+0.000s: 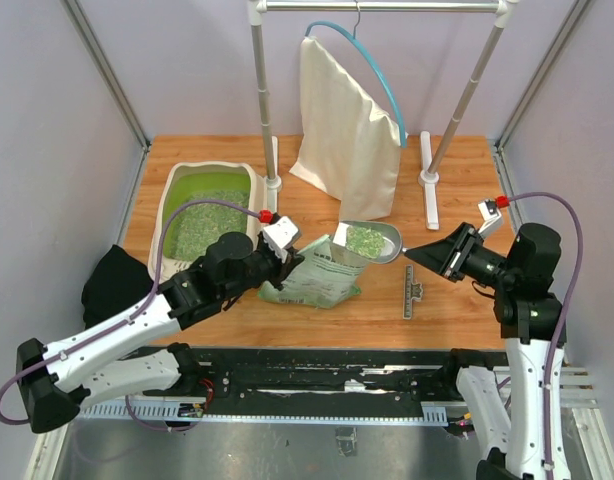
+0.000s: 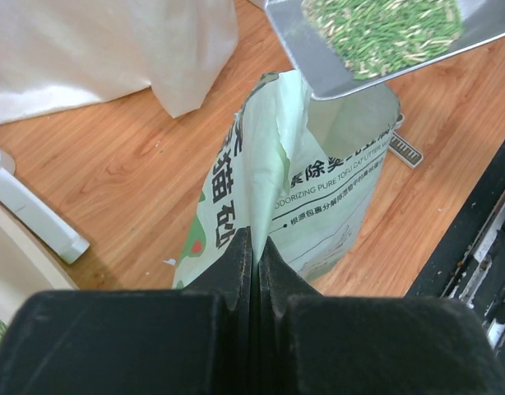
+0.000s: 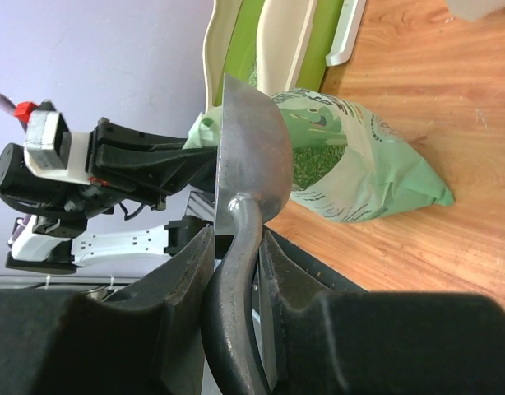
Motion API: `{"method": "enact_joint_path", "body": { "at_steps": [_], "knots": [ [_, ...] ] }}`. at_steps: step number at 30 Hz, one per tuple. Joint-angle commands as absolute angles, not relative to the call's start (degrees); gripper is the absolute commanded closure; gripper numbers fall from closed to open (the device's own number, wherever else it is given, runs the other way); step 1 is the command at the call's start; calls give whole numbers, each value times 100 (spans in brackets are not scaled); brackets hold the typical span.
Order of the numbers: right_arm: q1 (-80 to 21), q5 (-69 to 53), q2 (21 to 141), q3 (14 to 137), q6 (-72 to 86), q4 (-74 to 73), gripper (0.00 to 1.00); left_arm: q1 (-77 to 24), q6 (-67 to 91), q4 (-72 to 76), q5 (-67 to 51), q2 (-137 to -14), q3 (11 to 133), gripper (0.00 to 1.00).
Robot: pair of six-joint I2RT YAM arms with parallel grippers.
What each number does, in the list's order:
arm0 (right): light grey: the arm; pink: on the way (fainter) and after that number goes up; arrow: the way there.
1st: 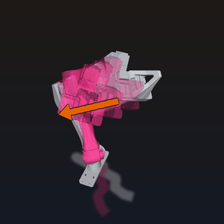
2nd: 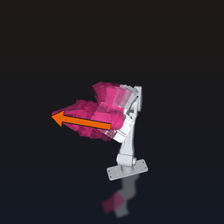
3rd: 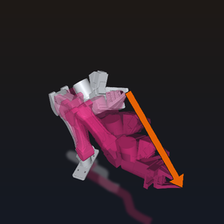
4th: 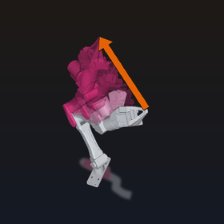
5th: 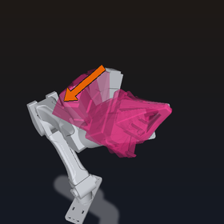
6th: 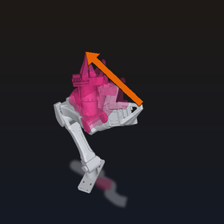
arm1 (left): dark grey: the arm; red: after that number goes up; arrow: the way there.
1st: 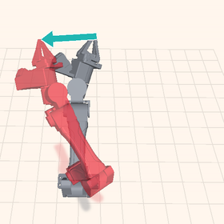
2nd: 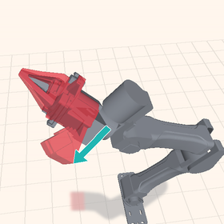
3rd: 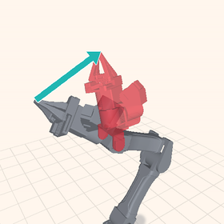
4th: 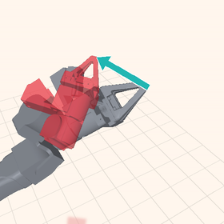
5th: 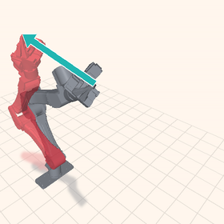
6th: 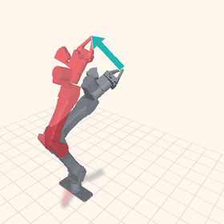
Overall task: Fill the litter box with clean litter
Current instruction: 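Scoop the cat litter from the cat litter bag.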
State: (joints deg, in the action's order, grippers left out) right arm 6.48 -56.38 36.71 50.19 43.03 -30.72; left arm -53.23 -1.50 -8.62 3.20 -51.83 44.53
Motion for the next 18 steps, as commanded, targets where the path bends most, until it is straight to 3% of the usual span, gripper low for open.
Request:
{"method": "enact_joint_path", "body": {
  "at_steps": [1,12,18],
  "knots": [
    [782,-5417,3542,5422,4135,-3298,99,-5361,195,-508,549,-5320,4707,100],
    [790,-5783,3402,5196,5032,-2627,99,-5273,516,-355,982,-5417,4533,99],
    [786,-5783,3291,5017,5262,-2419,99,-4720,1041,-121,381,-5943,4559,90]
  ]
}}
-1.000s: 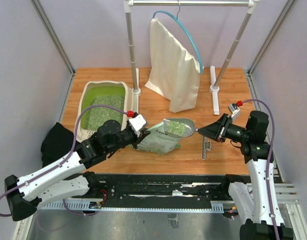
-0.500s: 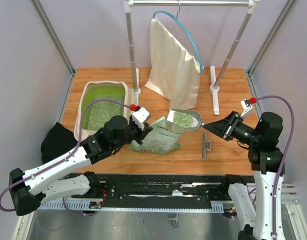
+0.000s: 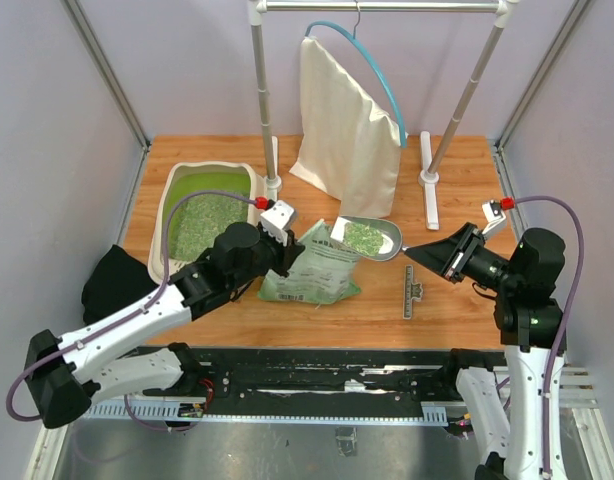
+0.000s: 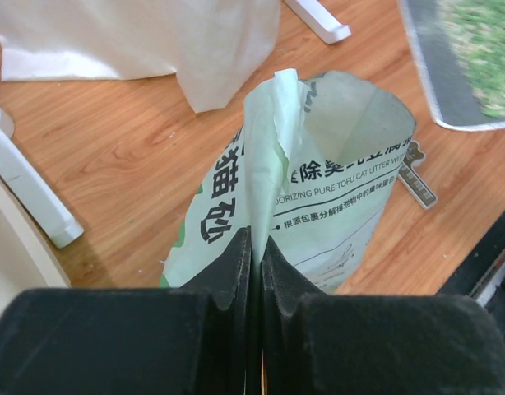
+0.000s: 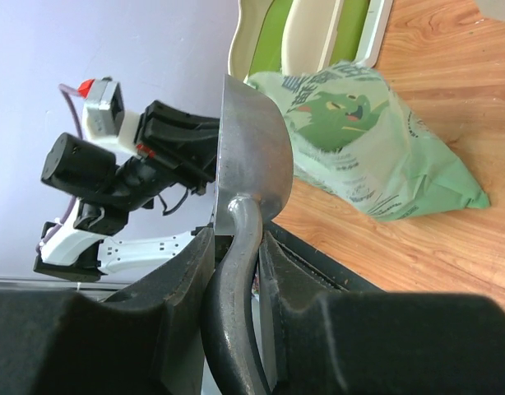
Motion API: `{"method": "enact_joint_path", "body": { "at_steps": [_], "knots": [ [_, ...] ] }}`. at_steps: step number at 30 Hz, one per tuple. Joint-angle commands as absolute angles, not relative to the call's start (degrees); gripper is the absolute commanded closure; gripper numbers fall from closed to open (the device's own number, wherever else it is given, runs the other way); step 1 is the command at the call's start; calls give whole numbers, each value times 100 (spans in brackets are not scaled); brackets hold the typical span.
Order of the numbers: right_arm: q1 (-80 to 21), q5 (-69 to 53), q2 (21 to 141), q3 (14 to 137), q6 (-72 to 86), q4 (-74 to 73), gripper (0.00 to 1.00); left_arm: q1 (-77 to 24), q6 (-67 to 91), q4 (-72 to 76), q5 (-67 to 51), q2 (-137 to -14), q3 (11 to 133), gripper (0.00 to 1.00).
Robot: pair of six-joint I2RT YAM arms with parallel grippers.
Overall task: Fill the litter box with clean litter
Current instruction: 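Scoop the cat litter from the cat litter bag, then pour the cat litter into the litter box.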
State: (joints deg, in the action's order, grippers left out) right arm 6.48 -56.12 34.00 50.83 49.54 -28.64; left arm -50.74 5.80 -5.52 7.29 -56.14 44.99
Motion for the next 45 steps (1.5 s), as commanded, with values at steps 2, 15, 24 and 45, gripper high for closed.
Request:
{"method": "enact_joint_path", "body": {
  "at_steps": [2,15,24,45],
  "knots": [
    [791,-5763,3276,4983,5271,-2427,99,-4555,1142,-96,290,-6241,4699,88],
    [785,-5812,3285,4980,5367,-2385,99,-4210,1557,-674,1149,-6991,5634,12],
    [782,-5881,3355,4843,5565,-2133,99,-4148,1958,-1129,2329,-5573,4989,0],
    [-128,-5335,3578,4432,5969,-1562,99,-4142,3449,-3062,1438,-4252,5033,0]
  ]
}}
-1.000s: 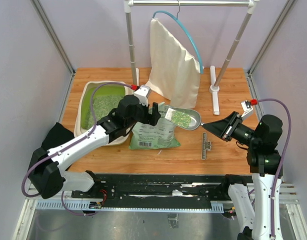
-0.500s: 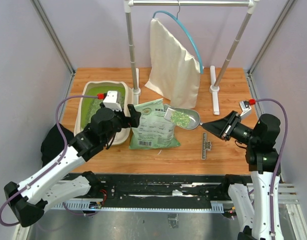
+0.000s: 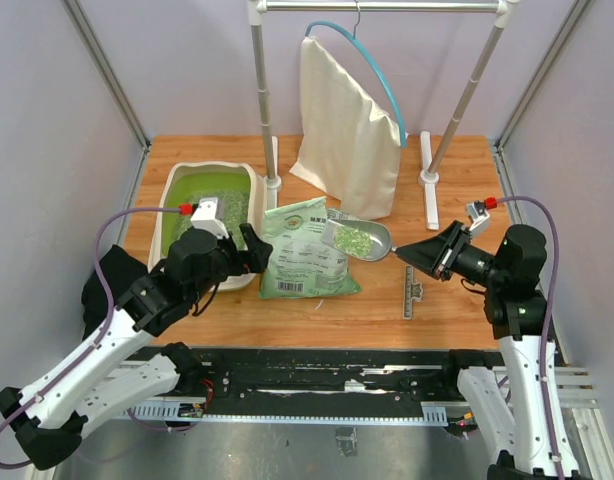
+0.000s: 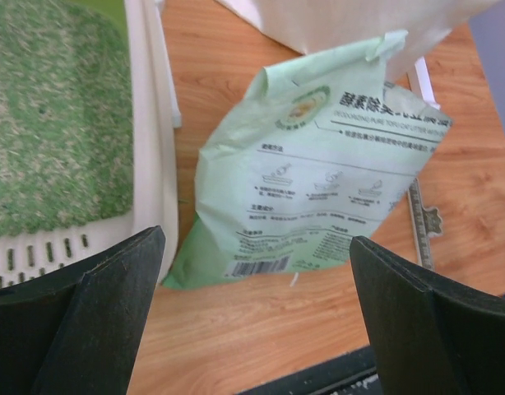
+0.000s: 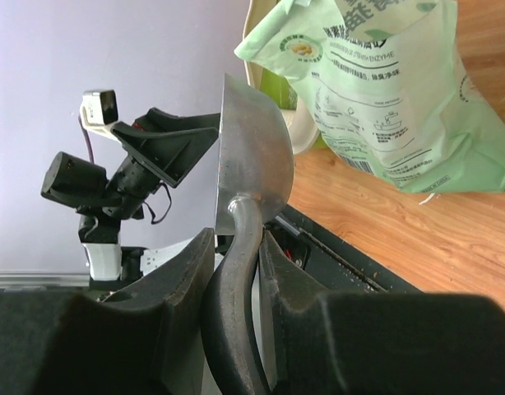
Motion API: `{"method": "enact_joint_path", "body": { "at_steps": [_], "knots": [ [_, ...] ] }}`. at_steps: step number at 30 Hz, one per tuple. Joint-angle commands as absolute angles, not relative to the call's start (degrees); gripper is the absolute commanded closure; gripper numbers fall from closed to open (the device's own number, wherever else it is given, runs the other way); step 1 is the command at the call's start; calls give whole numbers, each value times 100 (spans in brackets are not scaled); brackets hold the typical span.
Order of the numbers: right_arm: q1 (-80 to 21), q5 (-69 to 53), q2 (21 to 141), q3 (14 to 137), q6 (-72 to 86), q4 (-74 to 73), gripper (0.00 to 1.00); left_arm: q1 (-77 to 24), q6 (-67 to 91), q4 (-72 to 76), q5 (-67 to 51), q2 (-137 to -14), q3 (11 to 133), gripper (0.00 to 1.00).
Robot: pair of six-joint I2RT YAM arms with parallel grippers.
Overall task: Fill the litter box with clean litter
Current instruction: Pour the cat litter into the litter box.
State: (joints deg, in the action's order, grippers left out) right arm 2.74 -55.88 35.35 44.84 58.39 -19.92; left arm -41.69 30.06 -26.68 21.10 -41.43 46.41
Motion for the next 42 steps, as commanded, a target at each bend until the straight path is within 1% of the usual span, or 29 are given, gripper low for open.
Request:
{"method": "enact_joint_path", "body": {
  "at_steps": [1,3,7,10,16,20,29,33,37,42],
  "knots": [
    [-237,-5255,3596,4415,5994,-1525,99,-4140,3499,-3086,1298,-4249,5074,0],
    [-465,-5102,3645,4373,6062,-1401,99,-4140,3538,-3175,1156,-4202,5152,0],
    [-1000,-4647,3753,4328,6153,-1212,99,-4140,3775,-3472,1495,-3962,5254,1],
    [-1500,-4090,3849,4404,6067,-1230,99,-4140,3992,-3700,1785,-3748,5332,0],
    [-2434,-3160,4202,4411,6183,-892,99,-4140,3962,-4477,2202,-3858,5889,0],
    [-3073,-2739,4605,4433,6286,-463,99,-4141,3955,-4575,2291,-3798,6024,0],
    [-4290,-1758,5817,4772,6366,503,99,-4142,4035,-4774,2506,-3541,6216,0],
    [-4730,-1398,6487,5124,6399,959,99,-4140,4084,-4792,2591,-3361,6181,0],
    [-4967,-1348,7335,5657,6429,1321,99,-4144,4093,-4862,2695,-3234,6225,0],
    [-5079,-1317,8204,6424,6403,1409,99,-4142,4081,-4944,2758,-3155,6320,0]
  ]
}}
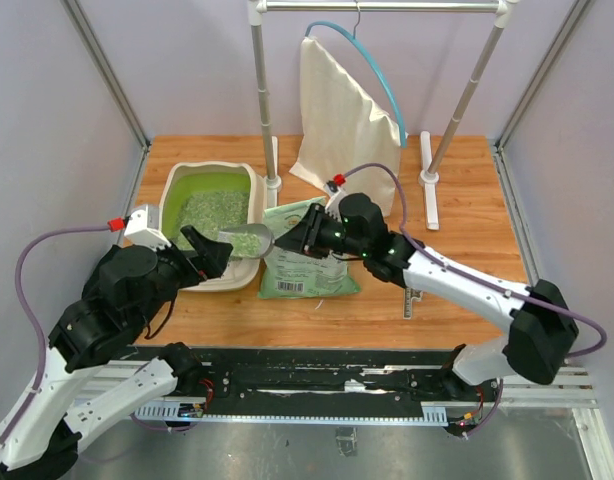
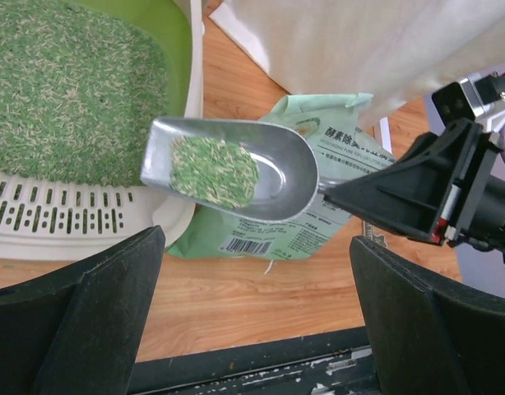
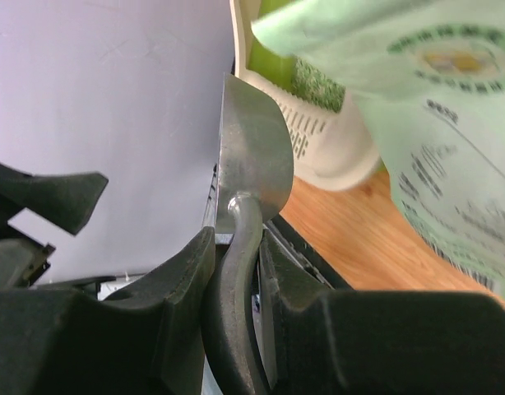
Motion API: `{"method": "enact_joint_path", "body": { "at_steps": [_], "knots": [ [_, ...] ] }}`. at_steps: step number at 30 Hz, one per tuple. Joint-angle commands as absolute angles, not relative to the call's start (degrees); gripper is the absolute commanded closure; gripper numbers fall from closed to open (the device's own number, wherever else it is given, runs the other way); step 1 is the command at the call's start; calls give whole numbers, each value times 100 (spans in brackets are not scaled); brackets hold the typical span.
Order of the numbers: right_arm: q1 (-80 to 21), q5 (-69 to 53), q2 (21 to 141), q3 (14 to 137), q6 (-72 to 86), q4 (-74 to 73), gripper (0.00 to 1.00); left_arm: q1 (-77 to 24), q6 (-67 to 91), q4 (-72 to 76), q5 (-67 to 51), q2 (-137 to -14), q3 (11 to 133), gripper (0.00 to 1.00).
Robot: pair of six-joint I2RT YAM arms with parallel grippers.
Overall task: Fill the litter box with clean litter
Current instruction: Pour the cat litter into the litter box.
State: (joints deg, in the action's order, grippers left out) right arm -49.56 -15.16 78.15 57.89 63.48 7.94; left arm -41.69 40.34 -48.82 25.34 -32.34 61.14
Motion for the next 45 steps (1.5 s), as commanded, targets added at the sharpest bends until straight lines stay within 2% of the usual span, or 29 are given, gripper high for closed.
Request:
{"method": "enact_joint_path", "body": {
  "at_steps": [1,10,20,28,45],
  "knots": [
    [-5099,-1279,8356,6589,6359,1392,99,-4147,4076,-4964,2781,-3153,6326,0],
    [-5257,-853,9711,8176,5719,699,99,-4145,4086,-5043,2830,-3133,6432,0],
    [-5334,-555,11287,10461,4528,-794,99,-4141,3960,-5309,2965,-3163,6715,0],
    [-5451,-637,12254,11802,4014,-1519,99,-4141,3872,-5182,2977,-3216,6637,0],
    [-5474,238,13719,13857,3478,-1647,99,-4147,3718,-4940,3129,-3301,6615,0]
  ]
}}
